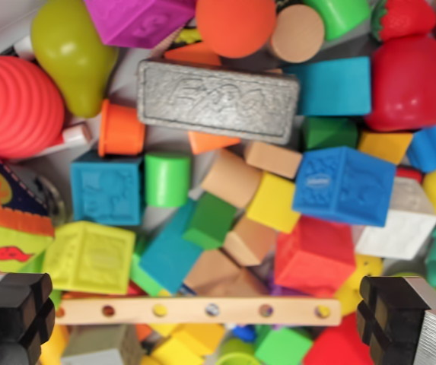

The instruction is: Pick an object from the bin

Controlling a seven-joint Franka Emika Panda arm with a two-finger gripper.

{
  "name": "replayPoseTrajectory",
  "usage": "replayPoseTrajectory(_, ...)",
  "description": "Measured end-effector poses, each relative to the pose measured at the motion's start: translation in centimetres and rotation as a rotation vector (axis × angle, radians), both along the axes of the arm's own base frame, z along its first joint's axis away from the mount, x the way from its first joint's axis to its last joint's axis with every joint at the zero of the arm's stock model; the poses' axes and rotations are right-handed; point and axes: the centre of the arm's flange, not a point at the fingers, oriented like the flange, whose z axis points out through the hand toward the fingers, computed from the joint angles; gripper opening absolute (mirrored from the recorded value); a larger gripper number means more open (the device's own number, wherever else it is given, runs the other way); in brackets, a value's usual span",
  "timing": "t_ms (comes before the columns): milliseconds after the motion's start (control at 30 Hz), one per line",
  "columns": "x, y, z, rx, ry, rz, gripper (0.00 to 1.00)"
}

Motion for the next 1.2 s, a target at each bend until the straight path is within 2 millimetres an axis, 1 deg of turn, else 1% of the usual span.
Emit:
replayPoseTrajectory(600,0.8,4.1,-2.8,0.004,0.0,-0.219,1.0)
replayPoseTrajectory(1200,1.9,8.9,-6.0,0.01,-0.002,-0.475,1.0)
